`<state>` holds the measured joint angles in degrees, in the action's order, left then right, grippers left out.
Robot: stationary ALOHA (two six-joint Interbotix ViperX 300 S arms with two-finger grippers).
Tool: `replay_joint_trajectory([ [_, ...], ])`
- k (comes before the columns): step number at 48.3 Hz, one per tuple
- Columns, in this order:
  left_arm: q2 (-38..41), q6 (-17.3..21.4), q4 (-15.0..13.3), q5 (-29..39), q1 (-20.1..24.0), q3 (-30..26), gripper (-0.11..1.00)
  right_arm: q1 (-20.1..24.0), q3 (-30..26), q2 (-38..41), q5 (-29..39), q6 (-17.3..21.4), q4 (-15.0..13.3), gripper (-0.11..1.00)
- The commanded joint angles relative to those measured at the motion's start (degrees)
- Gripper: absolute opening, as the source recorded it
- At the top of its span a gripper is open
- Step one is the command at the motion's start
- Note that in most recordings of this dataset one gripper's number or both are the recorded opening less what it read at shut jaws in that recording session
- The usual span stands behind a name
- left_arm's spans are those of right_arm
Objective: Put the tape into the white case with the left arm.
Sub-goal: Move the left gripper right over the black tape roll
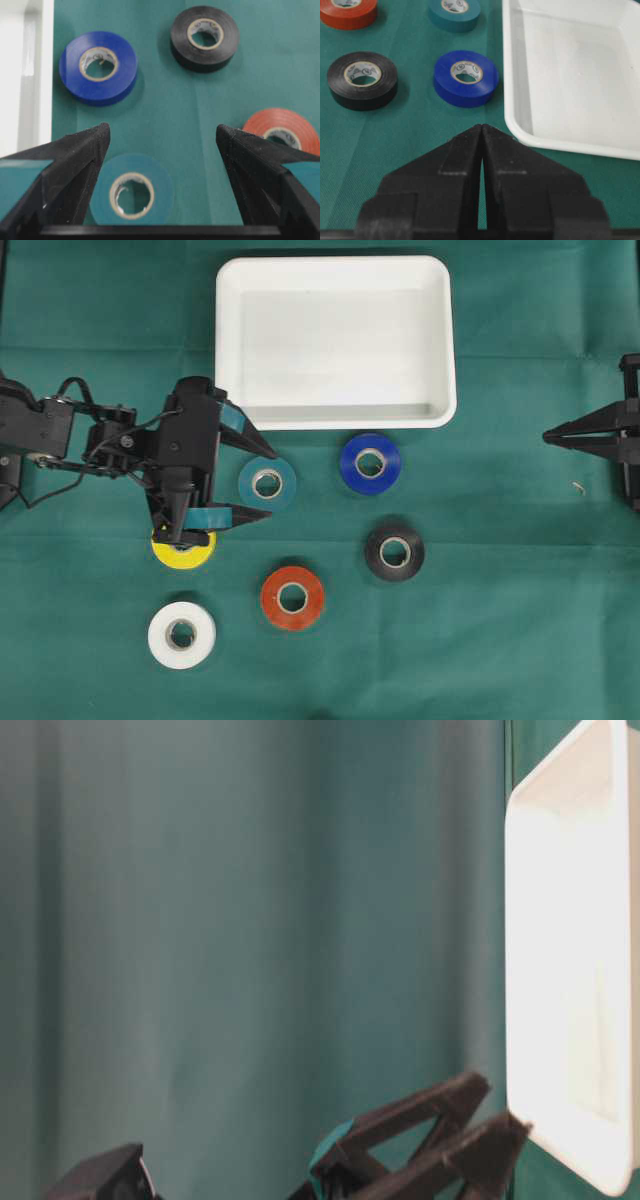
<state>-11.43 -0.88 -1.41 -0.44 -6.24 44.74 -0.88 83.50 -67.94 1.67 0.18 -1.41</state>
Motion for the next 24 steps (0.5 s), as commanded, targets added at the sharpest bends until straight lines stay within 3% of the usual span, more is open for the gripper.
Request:
replay_joint_trajectory([
  [1,0.2,0.0,-0.1,-0.1,-0.4,-2.0,1.00,0.0,-0.6,1.0,-0.2,0.1,-0.1,-0.09],
  [24,1.1,0.0,-0.2,1.8,-0.5,-3.3,1.00,0.0,-0.5,1.0,-0.3,0.1,-0.1,-0.09],
])
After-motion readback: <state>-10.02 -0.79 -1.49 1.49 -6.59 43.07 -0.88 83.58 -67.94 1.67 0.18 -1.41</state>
